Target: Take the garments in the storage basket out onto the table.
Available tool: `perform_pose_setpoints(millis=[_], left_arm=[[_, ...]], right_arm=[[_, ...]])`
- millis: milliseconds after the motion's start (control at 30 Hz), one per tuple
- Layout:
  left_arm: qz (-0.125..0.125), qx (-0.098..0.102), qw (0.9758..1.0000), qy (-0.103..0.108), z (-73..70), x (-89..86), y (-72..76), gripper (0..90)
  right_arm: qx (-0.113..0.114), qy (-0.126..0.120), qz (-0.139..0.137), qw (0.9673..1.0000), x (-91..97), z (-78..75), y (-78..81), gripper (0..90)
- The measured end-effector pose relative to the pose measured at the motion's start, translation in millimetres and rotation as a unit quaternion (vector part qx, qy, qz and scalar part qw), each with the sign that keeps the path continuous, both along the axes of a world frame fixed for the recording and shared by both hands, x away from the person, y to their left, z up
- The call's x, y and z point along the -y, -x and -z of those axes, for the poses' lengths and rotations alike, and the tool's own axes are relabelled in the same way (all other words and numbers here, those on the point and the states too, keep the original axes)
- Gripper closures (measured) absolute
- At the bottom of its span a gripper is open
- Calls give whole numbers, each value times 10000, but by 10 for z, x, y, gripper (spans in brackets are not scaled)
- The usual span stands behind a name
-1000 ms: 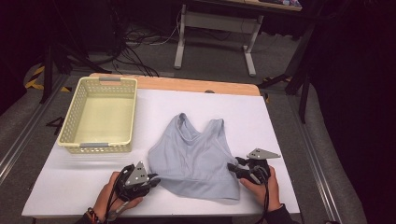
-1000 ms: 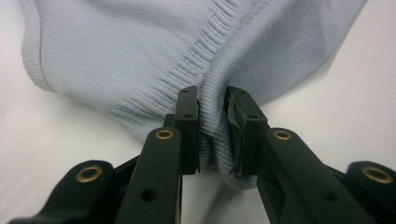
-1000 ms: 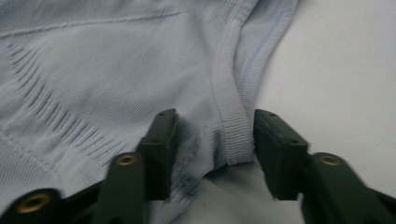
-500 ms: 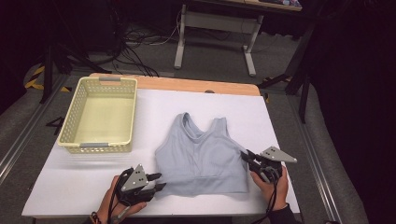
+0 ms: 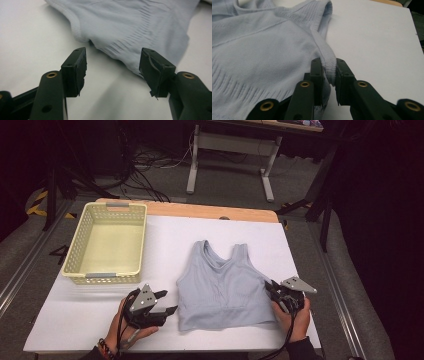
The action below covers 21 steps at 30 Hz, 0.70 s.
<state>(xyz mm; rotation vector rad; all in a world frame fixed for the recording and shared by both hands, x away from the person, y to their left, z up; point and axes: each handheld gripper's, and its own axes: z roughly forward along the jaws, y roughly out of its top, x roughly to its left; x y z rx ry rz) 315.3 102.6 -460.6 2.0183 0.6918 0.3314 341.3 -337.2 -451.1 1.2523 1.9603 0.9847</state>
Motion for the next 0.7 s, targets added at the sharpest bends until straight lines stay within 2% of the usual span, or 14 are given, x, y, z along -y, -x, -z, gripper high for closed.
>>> perform_pose_setpoints(millis=[167, 233, 267, 333, 500, 533, 567, 633, 667, 700], left_arm=[[-99, -296, 9993, 215, 23, 130, -235, 367], [-105, -510, 9980, 368, 40, 192, -323, 353], [-80, -548, 9974, 453, 51, 254, -370, 351], [-36, -581, 9972, 461, 55, 286, -385, 346], [-182, -622, 9978, 144, 77, 417, -443, 315], [-193, -679, 9975, 75, 88, 450, -468, 315], [-193, -679, 9975, 75, 88, 450, -468, 324], [-241, -717, 9971, -124, 101, 516, -499, 332], [-241, -717, 9971, -124, 101, 516, -499, 337], [-241, -747, 9967, -222, 104, 554, -513, 346]], right_arm=[[-185, 164, 236, 9994, 73, 49, -50, 790], [-243, 200, 224, 9993, 77, 66, -65, 788], [-294, 227, 214, 9991, 75, 74, -72, 786], [-316, 231, 212, 9990, 75, 81, -78, 780], [-239, 274, 148, 9992, 68, 70, -73, 726], [-216, 316, 165, 9991, 58, 68, -72, 683], [-216, 316, 165, 9991, 58, 68, -72, 683], [-156, 377, 156, 9990, 44, 59, -69, 614], [-156, 377, 156, 9990, 44, 59, -69, 614], [-120, 336, 107, 9993, 42, 55, -70, 570]])
